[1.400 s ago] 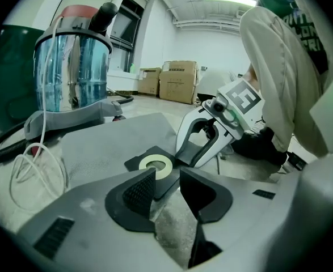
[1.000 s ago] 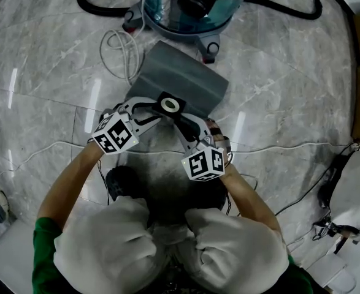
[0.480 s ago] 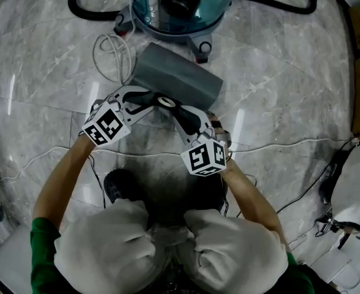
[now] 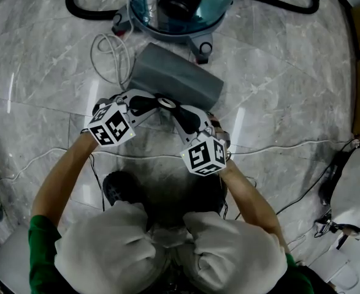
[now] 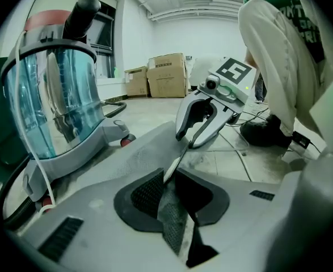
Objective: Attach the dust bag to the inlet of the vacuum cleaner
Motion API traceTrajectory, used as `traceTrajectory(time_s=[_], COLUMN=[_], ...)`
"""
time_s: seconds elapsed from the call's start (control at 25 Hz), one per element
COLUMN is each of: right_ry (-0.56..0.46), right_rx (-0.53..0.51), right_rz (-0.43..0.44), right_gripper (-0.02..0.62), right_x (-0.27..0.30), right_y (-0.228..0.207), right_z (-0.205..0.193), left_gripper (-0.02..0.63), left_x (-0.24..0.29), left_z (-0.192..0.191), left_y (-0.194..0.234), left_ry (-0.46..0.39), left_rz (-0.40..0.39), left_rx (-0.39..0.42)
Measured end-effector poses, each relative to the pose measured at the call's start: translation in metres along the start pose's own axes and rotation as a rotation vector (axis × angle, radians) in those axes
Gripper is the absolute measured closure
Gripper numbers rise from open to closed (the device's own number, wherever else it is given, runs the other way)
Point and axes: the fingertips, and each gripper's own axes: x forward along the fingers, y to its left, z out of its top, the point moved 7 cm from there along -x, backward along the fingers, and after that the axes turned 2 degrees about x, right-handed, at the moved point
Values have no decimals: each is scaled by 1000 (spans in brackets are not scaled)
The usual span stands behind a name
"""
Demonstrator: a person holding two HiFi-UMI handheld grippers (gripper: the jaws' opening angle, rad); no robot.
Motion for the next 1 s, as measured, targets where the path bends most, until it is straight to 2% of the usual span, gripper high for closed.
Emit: traceTrajectory(time_s=[0.28, 0.68, 1.0], right_ry=[-12, -58, -79], right_rx=[29, 115, 186], right_rz=[31, 99, 131], right_gripper=[568, 569, 568], right_x=[8, 12, 14], right_y=[-8, -26, -40], right_z=[-5, -9, -8], left_gripper=[552, 563, 565], left_x=[8, 12, 15], left_z=[6, 9, 11], left_y=[9, 21, 30], left_ry=[4, -22, -31], left_rz=[-42, -82, -92], left_rx=[19, -59, -61])
